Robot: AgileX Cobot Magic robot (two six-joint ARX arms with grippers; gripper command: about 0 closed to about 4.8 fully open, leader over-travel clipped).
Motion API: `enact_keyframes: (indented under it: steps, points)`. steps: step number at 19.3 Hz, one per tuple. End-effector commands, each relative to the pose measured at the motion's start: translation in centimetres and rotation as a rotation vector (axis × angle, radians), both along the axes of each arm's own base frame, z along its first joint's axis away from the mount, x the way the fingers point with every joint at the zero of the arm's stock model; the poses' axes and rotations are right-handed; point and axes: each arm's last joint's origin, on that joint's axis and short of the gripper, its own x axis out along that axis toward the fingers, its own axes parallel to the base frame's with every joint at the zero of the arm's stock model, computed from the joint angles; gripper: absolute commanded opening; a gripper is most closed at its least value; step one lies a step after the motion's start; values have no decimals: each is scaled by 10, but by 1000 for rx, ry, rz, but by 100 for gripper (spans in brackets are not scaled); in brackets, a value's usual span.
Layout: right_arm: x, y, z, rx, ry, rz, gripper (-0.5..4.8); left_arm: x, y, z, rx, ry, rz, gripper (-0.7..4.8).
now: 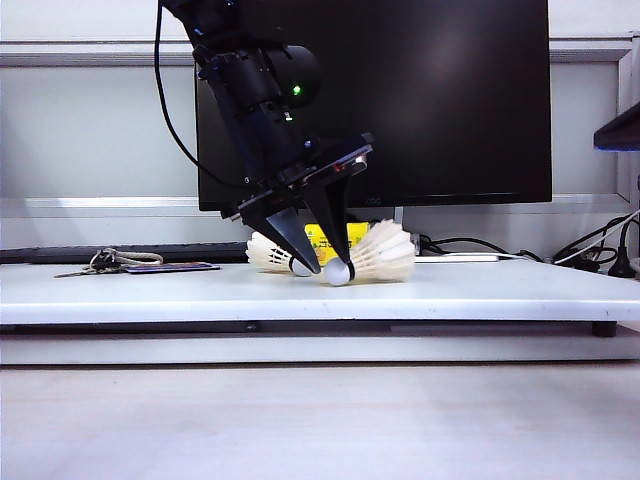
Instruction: Stack the badminton balls on the table vertically.
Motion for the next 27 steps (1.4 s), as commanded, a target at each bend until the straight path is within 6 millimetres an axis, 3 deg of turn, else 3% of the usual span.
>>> enact_keyframes:
  steps: [1, 5, 9, 14, 16, 19, 27]
  points:
    - [0, 0, 2, 1, -13, 3, 305, -1, 0, 4, -2, -24, -42, 189]
    - [0, 0, 2, 0, -12, 2, 305, -6, 3, 29, -47, -94, -51, 220]
    - [1, -1, 2, -4, -13, -38, 304, -13, 2, 60, -177, -46, 202, 218]
    - [2, -3, 1, -12, -9, -115, 301, -25, -27, 60, -192, -45, 426, 214]
    - [2, -3, 0, -17, -3, -137, 301, -29, -32, 59, -197, -6, 603, 215]
    - [2, -4, -3, -28, 26, -157, 301, -30, -27, 56, -189, 78, 917, 215]
    - [2, -4, -1, -23, 12, -156, 301, -46, -15, 33, -69, 324, 1396, 206]
